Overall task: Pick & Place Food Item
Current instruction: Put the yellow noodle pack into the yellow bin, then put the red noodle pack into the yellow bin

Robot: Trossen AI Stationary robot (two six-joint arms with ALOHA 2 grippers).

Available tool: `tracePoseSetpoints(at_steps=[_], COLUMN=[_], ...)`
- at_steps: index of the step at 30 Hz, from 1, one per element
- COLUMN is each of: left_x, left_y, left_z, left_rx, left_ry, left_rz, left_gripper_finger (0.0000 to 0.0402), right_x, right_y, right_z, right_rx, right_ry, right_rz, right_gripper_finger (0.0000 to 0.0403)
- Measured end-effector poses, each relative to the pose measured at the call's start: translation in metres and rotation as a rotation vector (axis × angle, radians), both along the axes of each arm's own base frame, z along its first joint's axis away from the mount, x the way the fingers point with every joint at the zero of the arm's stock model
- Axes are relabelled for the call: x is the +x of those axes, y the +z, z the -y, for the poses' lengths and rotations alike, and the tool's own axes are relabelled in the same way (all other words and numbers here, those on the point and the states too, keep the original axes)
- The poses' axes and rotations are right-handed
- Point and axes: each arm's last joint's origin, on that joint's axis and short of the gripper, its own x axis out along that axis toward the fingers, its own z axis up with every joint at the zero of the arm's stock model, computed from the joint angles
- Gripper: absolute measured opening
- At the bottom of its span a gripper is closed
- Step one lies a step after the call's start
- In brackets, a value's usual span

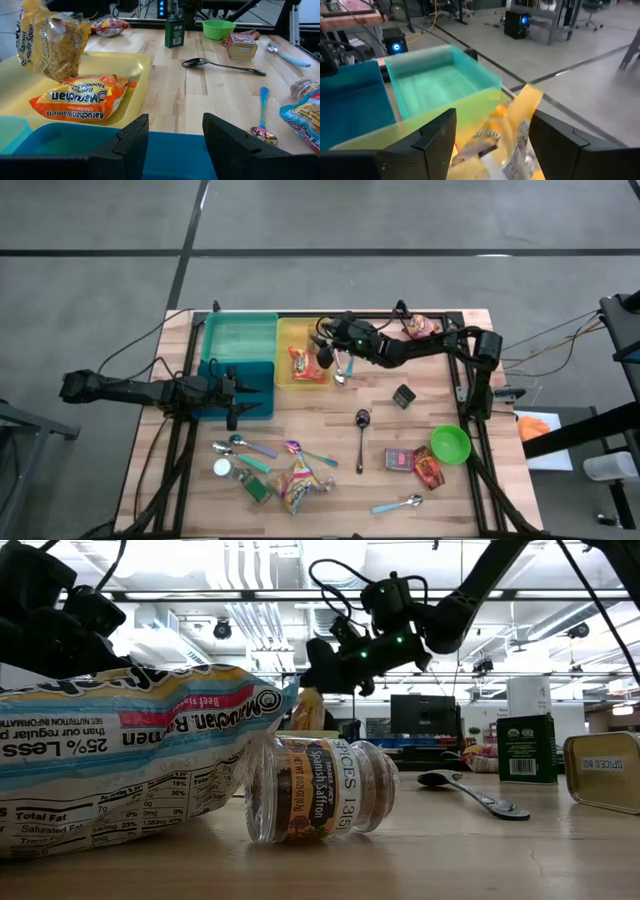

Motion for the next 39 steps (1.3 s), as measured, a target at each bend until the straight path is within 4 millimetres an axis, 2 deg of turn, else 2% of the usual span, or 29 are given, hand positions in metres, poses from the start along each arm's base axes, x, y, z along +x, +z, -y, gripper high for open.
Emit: tracePoseSetpoints(at_steps=[5, 11, 23, 31, 39], left_x=[0.0, 0.0, 0.0, 0.0, 0.0], left_y=[0.0, 0.0, 0.0, 0.0, 0.0], left_z=[0.0, 0.0, 0.0, 0.0, 0.0], left_rx=[0.0, 0.0, 0.0, 0.0, 0.0], left_ry=[0.0, -0.001, -0.001, -0.001, -0.001], left_rz=[0.0, 0.0, 0.0, 0.0, 0.0], left_gripper_finger=[0.0189, 0.0189, 0.0189, 0.0189, 0.0189], right_x=[0.01, 0.02, 0.027, 0.018, -0.013], right_y=[0.019, 0.033, 0.04, 0.048, 0.075], right_z=[0.003, 0.006, 0.0, -0.003, -0.014], right_rx=[-0.074, -0.036, 0.011, 0.042, 0.114], right_ry=[0.037, 0.045, 0.118, 0.118, 0.104], right_rz=[0.006, -0.092, -0.226, -0.264, -0.399], right_gripper_finger=[0.0237, 0.0237, 0.0237, 0.0237, 0.0237])
